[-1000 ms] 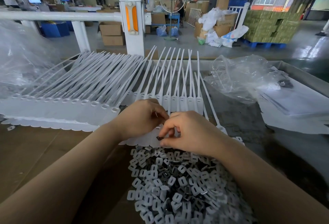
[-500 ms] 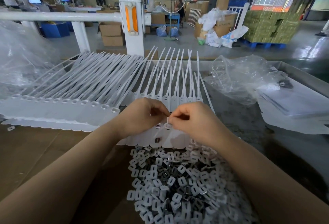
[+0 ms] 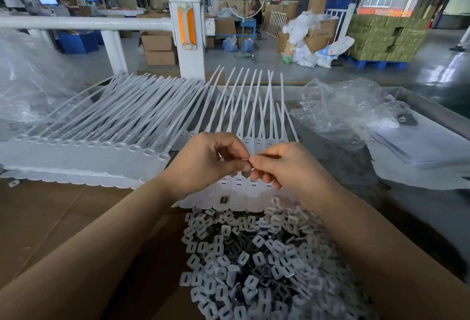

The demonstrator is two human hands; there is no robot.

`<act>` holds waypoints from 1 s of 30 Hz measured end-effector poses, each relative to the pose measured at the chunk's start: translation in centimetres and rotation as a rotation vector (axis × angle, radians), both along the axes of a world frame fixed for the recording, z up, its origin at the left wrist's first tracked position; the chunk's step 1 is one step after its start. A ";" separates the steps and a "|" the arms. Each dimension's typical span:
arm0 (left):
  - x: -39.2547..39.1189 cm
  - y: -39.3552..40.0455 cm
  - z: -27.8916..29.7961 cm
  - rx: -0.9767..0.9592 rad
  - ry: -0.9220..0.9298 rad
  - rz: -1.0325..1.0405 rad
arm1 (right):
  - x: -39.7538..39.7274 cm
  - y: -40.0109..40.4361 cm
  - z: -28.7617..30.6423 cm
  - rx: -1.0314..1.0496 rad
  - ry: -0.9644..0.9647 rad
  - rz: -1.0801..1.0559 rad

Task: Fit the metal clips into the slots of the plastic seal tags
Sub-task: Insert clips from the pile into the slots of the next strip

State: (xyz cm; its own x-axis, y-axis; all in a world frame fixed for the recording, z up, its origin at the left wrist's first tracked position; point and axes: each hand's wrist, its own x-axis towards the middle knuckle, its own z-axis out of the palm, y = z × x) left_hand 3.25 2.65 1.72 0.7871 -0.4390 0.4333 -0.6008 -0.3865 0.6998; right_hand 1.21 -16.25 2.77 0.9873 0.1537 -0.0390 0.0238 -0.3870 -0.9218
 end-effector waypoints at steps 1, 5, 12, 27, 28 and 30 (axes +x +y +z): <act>0.0 0.0 0.0 -0.008 -0.006 0.001 | 0.0 0.0 -0.1 -0.008 -0.009 0.003; -0.2 -0.1 0.2 -0.013 0.025 0.027 | -0.1 0.1 0.0 -0.038 -0.030 0.008; 0.0 0.0 0.4 -0.021 0.282 -0.015 | 0.0 -0.1 0.3 -0.006 -0.074 -0.027; -0.2 -0.1 0.6 -0.035 0.427 -0.040 | 0.1 0.0 0.2 -0.119 -0.062 0.018; -0.3 -0.1 0.6 -0.038 0.430 -0.040 | 0.1 0.0 0.2 -0.115 -0.060 0.016; -0.3 -0.2 0.7 -0.045 0.437 -0.038 | 0.0 0.0 0.2 -0.119 -0.064 0.015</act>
State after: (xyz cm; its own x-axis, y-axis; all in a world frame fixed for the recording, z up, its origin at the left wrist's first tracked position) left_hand 2.91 2.49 2.39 0.8842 -0.4598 0.0824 -0.2577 -0.3331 0.9070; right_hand 1.25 -16.29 2.96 0.9861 0.1662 0.0050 0.0875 -0.4930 -0.8656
